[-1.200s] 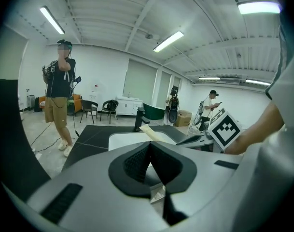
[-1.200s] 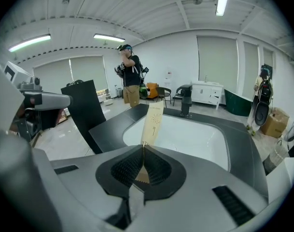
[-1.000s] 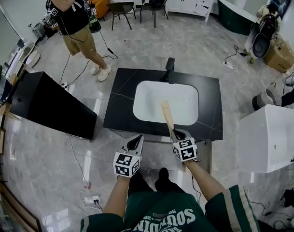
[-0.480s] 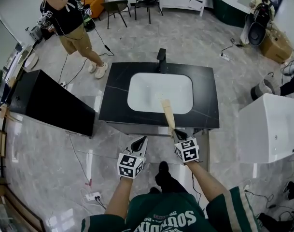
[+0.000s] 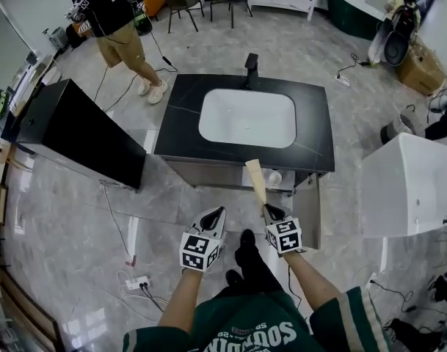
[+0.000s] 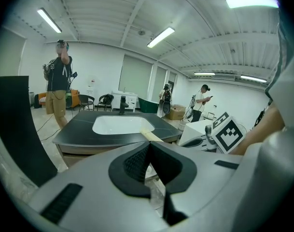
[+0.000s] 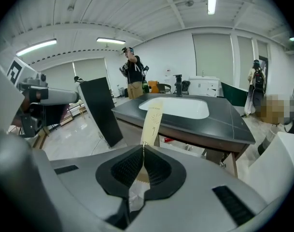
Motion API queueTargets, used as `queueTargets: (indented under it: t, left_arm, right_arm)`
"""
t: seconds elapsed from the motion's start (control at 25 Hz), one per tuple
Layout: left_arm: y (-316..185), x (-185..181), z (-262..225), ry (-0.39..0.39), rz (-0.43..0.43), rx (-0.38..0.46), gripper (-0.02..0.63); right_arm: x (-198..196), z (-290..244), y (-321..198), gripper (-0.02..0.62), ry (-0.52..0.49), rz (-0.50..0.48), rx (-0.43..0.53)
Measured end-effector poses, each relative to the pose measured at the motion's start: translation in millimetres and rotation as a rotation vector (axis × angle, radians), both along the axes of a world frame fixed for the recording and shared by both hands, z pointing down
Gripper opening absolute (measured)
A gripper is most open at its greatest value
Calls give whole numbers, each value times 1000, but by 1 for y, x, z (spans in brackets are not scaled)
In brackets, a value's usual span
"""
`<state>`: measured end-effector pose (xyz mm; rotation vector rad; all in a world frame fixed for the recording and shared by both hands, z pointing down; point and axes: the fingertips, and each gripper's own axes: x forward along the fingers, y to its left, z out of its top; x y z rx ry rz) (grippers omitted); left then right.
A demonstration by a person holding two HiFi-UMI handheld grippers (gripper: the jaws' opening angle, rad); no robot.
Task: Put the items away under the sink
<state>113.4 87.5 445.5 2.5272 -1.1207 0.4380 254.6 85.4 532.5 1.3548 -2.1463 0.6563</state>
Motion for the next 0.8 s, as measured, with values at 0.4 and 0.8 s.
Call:
queueTargets:
  t: [0.4,0.8]
  left_arm:
    - [49,-10,4,2,8,-6,10]
    - [-23,8,109,-4,71,-9,9]
  right_arm:
    - [-1,39,70,44,-3,43,-106]
    - [11,163,23,44,9,78,-180]
